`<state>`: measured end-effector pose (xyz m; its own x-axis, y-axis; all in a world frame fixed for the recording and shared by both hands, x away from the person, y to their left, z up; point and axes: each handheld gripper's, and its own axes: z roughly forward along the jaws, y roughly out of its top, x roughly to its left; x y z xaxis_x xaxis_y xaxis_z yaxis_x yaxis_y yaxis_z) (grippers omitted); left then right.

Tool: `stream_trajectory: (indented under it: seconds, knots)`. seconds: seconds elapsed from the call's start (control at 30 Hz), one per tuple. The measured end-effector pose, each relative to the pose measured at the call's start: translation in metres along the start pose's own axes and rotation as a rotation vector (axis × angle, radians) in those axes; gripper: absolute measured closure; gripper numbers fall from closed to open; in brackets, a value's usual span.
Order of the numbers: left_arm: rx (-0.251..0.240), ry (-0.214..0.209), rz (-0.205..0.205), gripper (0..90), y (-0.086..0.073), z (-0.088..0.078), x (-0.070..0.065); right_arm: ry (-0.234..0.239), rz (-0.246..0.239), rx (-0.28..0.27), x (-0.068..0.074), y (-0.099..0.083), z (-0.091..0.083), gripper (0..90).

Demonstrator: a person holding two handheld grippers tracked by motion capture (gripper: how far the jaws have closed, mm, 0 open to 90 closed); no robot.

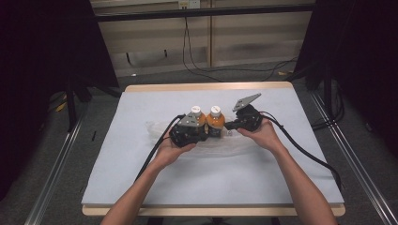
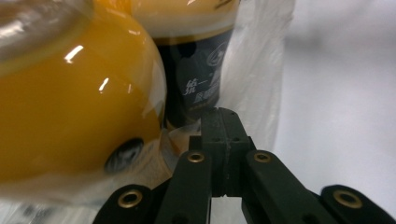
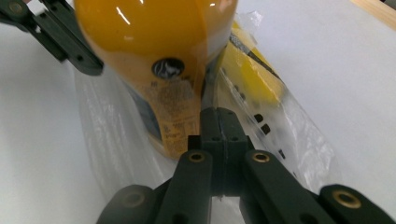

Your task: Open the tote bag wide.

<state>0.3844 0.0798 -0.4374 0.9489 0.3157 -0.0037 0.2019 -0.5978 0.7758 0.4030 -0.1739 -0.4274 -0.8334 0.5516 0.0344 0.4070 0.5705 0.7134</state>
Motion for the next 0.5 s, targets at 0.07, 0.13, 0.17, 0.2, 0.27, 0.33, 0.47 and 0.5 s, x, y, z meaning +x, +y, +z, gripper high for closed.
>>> stream_trajectory:
  seconds: [0.07, 0.13, 0.17, 0.2, 0.27, 0.33, 0.47, 0.5]
  knots:
    - [0.011, 0.005, 0.006, 90.0, 0.0, 0.004, -0.002, -0.004, 0.0, 0.016, -0.002, 0.003, 0.005, 90.0]
    - [0.035, 0.02, 0.017, 90.0, 0.0, 0.007, -0.005, -0.007, 0.005, 0.033, -0.005, 0.003, 0.01, 90.0]
    - [0.042, 0.022, 0.023, 90.0, -0.001, 0.009, -0.006, -0.001, 0.005, 0.039, -0.006, 0.003, 0.012, 90.0]
    - [0.052, 0.024, 0.03, 90.0, -0.002, 0.011, -0.006, -0.009, 0.003, 0.055, -0.006, 0.003, 0.015, 90.0]
    - [0.055, 0.018, 0.02, 90.0, -0.004, 0.015, -0.006, -0.021, 0.009, 0.084, -0.005, 0.004, 0.023, 90.0]
    - [0.07, 0.015, 0.029, 90.0, -0.006, 0.019, -0.007, -0.006, 0.016, 0.1, -0.009, 0.002, 0.03, 90.0]
    - [0.098, 0.009, 0.047, 90.0, -0.011, 0.025, -0.011, -0.001, 0.017, 0.123, -0.013, -0.002, 0.043, 90.0]
    - [0.105, -0.004, 0.048, 90.0, -0.014, 0.026, -0.01, -0.002, 0.026, 0.133, -0.014, -0.003, 0.046, 90.0]
